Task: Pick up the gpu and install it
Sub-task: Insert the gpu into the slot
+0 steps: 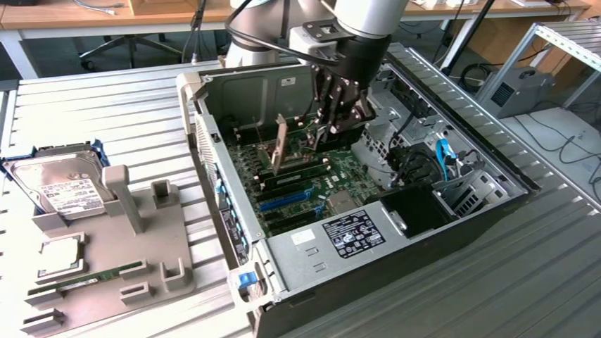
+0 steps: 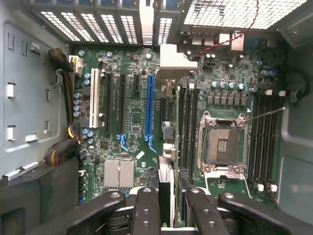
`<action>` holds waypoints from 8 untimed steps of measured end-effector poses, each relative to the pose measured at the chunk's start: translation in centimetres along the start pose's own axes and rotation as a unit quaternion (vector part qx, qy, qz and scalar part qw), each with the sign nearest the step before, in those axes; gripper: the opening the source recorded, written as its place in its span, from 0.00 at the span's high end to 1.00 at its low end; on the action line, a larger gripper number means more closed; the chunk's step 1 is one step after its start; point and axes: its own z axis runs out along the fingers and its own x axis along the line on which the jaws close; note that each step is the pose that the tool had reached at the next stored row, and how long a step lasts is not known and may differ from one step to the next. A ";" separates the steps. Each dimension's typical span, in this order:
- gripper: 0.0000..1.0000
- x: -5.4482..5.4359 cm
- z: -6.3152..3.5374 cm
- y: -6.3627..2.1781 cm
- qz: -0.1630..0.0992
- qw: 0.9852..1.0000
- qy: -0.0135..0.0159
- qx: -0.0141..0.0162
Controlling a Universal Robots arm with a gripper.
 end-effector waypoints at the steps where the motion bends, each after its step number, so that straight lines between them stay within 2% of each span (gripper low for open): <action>1: 0.74 0.0 0.00 0.00 -0.003 1.000 0.000 0.000; 8: 0.74 0.0 0.00 0.00 -0.026 1.000 0.001 0.000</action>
